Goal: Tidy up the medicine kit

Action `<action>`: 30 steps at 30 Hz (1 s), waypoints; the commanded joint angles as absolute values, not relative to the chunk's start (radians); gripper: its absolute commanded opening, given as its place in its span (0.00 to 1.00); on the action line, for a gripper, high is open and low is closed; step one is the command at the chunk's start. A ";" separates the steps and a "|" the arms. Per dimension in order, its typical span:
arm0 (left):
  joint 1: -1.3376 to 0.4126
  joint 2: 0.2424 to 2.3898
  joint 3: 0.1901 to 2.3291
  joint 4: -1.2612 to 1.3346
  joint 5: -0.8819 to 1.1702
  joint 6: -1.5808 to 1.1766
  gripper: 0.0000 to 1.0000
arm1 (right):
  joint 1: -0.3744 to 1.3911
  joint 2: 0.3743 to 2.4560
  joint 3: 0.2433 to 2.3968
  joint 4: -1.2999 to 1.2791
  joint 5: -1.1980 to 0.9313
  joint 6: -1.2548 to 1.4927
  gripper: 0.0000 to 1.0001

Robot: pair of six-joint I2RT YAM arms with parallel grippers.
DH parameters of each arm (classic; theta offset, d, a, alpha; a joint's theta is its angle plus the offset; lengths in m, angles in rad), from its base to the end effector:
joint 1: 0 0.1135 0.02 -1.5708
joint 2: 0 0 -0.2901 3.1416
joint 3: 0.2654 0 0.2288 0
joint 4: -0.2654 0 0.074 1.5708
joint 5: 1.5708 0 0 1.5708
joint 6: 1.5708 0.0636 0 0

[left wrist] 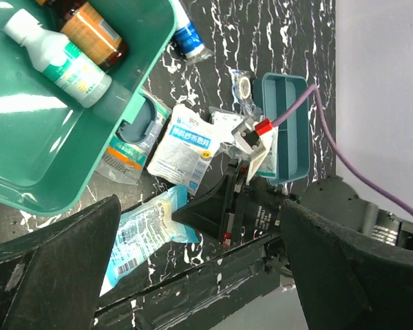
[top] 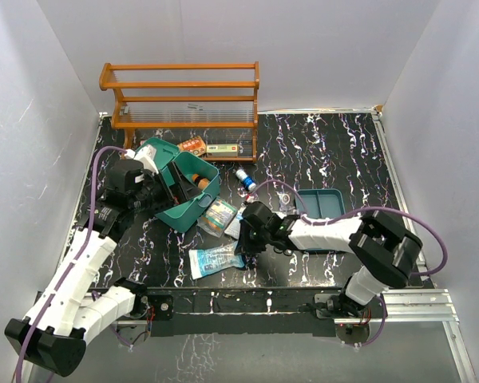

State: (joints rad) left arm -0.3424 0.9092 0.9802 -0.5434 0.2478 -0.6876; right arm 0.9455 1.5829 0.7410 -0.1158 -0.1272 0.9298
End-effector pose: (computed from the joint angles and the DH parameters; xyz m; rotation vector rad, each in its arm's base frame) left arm 0.1629 -0.0746 0.3562 -0.2071 2.1385 -0.8780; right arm 0.1657 0.2433 0.1667 -0.0774 2.7650 0.8099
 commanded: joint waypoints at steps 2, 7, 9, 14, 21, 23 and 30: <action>-0.338 0.874 0.959 -0.485 0.378 -0.651 0.99 | 0.946 1.427 0.847 -0.180 -0.115 0.669 0.00; -0.337 0.874 0.957 -0.430 0.470 -0.687 0.98 | 0.906 1.286 0.944 -0.307 -0.162 0.581 0.00; -0.337 0.873 0.966 -0.383 0.506 -0.725 0.97 | 0.892 1.232 0.995 -0.355 -0.166 0.553 0.00; -0.338 0.880 1.049 -0.284 0.510 -0.787 0.96 | 0.850 1.147 1.158 -0.425 -0.126 0.514 0.00; -0.338 0.946 1.154 -0.157 0.433 -0.775 0.97 | 0.808 1.169 1.401 -0.414 -0.018 0.480 0.00; -0.334 0.969 1.176 -0.114 0.430 -0.784 0.97 | 0.805 1.169 1.439 -0.372 0.003 0.474 0.00; -0.320 1.057 1.282 0.035 0.500 -0.807 0.96 | 0.795 1.150 1.506 -0.229 0.061 0.459 0.00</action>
State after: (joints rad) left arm -0.3328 1.0325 1.2018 -0.0795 0.4591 -0.8001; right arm 0.8017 1.1675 1.4300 -0.3672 0.0025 0.4892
